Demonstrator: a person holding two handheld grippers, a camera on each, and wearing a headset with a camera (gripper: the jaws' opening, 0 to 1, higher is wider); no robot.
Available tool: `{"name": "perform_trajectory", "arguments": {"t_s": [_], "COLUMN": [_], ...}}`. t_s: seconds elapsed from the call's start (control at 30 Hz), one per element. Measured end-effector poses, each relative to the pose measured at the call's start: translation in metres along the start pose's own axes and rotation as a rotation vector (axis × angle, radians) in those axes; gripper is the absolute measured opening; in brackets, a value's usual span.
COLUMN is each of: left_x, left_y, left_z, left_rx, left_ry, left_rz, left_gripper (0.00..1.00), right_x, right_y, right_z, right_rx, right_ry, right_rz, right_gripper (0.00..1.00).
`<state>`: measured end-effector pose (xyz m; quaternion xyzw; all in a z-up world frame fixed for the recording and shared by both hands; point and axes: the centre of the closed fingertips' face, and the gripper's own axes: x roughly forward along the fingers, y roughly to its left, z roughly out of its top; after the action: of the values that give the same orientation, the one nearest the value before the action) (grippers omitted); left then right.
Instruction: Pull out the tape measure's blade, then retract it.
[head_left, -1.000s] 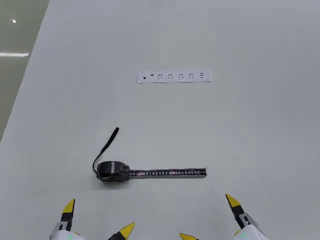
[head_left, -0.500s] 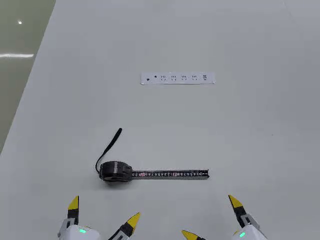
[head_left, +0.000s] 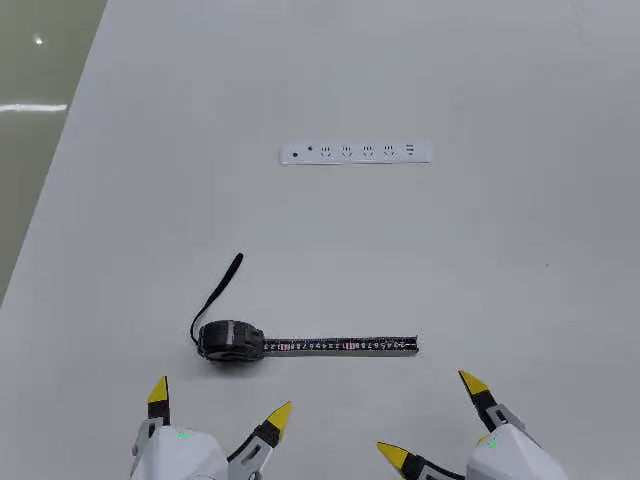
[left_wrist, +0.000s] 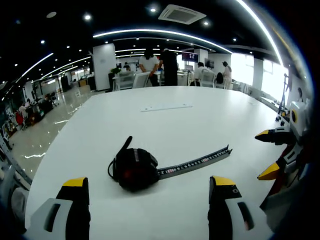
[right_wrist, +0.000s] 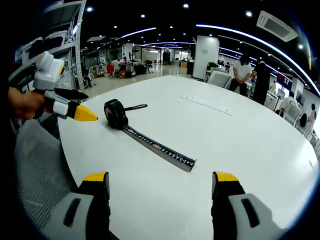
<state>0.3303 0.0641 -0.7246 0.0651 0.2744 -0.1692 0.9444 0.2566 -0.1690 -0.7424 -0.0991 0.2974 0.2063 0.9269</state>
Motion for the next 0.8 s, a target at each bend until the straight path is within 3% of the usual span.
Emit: {"name": "perform_trajectory", "arguments": {"t_s": [0.27, 0.4, 0.6, 0.8], "left_x": [0.007, 0.018, 0.029, 0.038], "left_y": [0.001, -0.001, -0.002, -0.002], "left_z": [0.003, 0.009, 0.01, 0.01], "left_rx": [-0.008, -0.024, -0.029, -0.048], "left_ry": [-0.001, -0.007, 0.002, -0.001], "left_rz": [0.017, 0.031, 0.041, 0.057], "left_gripper": [0.96, 0.96, 0.95, 0.94], "right_x": [0.004, 0.012, 0.018, 0.028], "right_y": [-0.007, -0.012, -0.017, -0.021], "right_z": [-0.001, -0.002, 0.001, 0.001], "right_rx": [-0.04, -0.113, -0.182, -0.243], "right_ry": [0.0, -0.01, -0.027, -0.03], "right_rz": [0.04, 0.114, 0.199, 0.289], "right_gripper": [0.79, 0.75, 0.63, 0.59]}}
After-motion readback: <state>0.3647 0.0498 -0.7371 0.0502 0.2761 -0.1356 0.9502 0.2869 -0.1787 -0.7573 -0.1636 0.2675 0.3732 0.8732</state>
